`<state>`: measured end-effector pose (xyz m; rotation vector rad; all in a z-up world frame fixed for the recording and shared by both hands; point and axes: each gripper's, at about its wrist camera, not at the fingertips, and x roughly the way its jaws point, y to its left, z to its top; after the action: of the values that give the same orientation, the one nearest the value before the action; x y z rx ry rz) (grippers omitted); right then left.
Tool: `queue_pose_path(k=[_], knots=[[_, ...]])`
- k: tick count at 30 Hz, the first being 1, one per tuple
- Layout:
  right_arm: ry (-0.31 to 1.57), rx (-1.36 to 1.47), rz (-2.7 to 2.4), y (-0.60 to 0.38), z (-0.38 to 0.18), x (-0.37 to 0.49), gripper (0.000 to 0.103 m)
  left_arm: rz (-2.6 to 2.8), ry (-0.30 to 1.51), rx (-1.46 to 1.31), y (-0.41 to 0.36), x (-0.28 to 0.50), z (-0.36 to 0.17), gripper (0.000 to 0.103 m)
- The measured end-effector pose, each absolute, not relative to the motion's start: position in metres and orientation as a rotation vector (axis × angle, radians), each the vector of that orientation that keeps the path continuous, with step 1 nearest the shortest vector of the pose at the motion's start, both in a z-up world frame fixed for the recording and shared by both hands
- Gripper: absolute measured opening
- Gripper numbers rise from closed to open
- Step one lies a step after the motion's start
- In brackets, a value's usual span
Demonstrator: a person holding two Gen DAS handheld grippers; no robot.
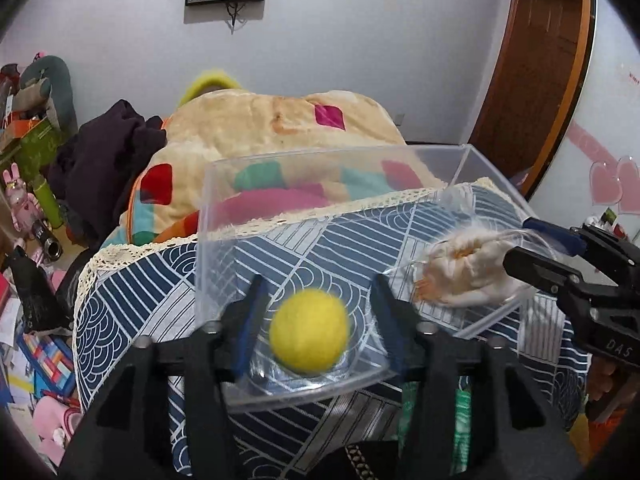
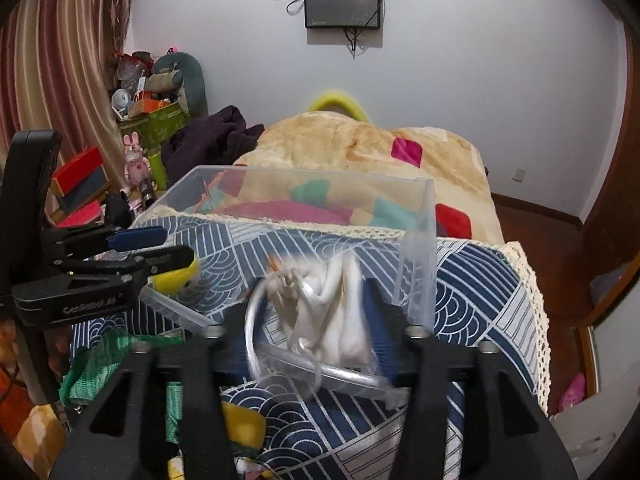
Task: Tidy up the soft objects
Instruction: 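Lower white pouch into box with right tool while left tool drops yellow ball in, then grasp green knitted glove with left tool while right tool grasps yellow-green sponge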
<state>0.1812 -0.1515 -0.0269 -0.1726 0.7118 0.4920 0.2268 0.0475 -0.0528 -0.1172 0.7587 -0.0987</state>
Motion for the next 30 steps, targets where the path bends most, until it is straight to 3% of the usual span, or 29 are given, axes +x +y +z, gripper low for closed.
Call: queue_pose_path(k=[9, 20, 27, 29, 30], knots=[[0.605, -0.149, 0.517, -0.163, 0.004, 0.154, 0.057, -0.100, 0.634, -0.140, 0.052, 0.179, -0.013, 0.072], [0.554, -0.226, 0.541, -0.162, -0.006, 0.108, 0.061, -0.184, 0.632, -0.085, 0.025, 0.124, -0.025, 0.072], [0.633, -0.247, 0.555, -0.158, -0.039, 0.100, 0.061, -0.223, 0.677, -0.096, 0.011, 0.117, -0.050, 0.072], [0.659, -0.241, 0.563, -0.157, -0.047, 0.101, 0.061, -0.225, 0.689, -0.090, 0.009, 0.115, -0.058, 0.070], [0.670, -0.236, 0.568, -0.156, -0.049, 0.101, 0.061, -0.230, 0.694, -0.091, 0.007, 0.114, -0.062, 0.061]])
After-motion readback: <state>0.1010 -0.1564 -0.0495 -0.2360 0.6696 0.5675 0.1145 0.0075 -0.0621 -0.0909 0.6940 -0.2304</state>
